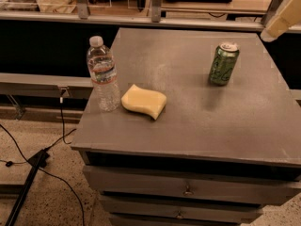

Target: Move green can near sponge

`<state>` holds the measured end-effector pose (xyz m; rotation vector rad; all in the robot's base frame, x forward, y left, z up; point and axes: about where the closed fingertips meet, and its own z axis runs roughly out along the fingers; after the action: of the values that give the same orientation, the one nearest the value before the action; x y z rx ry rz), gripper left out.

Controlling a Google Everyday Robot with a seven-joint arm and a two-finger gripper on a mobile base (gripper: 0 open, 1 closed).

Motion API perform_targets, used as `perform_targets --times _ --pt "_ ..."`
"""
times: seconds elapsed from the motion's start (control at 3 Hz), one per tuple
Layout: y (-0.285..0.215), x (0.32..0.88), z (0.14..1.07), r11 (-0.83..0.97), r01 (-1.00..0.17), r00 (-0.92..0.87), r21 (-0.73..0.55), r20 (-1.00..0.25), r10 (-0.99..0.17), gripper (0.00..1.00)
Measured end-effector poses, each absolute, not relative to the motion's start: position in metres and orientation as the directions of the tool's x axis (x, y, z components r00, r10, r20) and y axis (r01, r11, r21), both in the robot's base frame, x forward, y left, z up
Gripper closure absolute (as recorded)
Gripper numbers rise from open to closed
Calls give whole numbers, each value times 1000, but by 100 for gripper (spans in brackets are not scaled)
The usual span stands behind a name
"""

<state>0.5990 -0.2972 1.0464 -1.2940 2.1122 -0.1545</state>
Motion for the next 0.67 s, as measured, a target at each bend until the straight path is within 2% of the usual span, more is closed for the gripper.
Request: perform_targets --times 0.33,0.67 --pt "-289 574 993 534 -826 -364 -181 -553 -750 0" --pt "-257 551 959 497 -868 -375 -10 -643 -668 0"
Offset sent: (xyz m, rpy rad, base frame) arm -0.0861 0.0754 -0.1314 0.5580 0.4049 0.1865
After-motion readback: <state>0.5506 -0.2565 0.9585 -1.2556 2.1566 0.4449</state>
